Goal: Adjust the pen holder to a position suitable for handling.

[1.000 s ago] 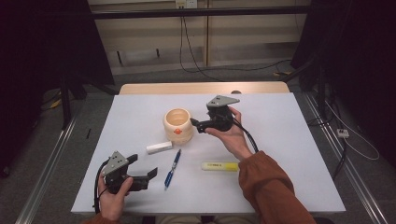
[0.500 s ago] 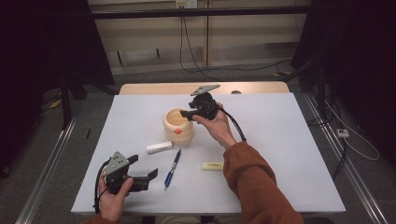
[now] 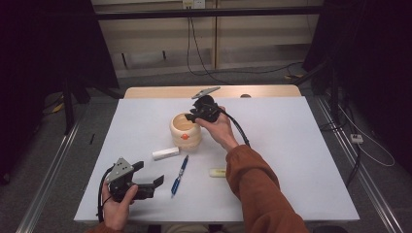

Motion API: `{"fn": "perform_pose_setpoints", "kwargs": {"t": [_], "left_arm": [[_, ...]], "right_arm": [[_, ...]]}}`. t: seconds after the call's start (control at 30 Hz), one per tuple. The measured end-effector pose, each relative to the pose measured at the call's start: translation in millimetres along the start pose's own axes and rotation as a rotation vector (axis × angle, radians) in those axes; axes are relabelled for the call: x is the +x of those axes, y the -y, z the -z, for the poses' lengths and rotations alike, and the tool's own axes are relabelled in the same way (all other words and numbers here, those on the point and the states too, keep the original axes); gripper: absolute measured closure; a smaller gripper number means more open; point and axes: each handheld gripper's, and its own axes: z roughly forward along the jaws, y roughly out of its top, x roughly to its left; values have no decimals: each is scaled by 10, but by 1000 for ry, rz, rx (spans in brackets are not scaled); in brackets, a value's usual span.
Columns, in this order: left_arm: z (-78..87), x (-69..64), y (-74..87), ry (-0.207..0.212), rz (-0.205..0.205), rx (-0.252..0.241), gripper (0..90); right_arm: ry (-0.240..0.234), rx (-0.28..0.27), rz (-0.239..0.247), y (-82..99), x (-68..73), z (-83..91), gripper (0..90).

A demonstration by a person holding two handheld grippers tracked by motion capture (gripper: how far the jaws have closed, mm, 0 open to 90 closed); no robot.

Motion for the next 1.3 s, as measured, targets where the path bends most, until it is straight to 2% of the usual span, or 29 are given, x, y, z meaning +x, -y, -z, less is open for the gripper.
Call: {"fn": "perform_pose_setpoints", "kwargs": {"t": [0.07, 0.2, 0.3, 0.4, 0.73, 0.8, 1.03, 1.2, 1.3], "left_arm": [[1, -2, 0, 0, -2, 0, 56], [0, -3, -1, 0, -3, 3, 56], [1, -3, -1, 1, -3, 3, 56], [0, 0, 1, 1, -4, 7, 57], [2, -1, 6, 1, -2, 8, 56], [1, 1, 6, 1, -4, 8, 56], [0, -2, 9, -4, -1, 10, 56], [0, 1, 14, -7, 1, 11, 56], [-2, 0, 19, -10, 2, 13, 56]], "right_arm": [[6, 8, 10, 5, 1, -14, 657], [13, 12, 8, 7, -21, -29, 692], [-5, 23, 3, -10, -37, -53, 744], [12, 29, 18, -18, -16, -62, 750], [32, 25, 21, -28, -13, -15, 753], [49, 14, 21, -41, -19, 22, 754], [58, -3, 15, -73, -18, 115, 756], [63, -23, 27, -95, 6, 246, 756], [65, -41, 13, -79, -12, 379, 756]]}}
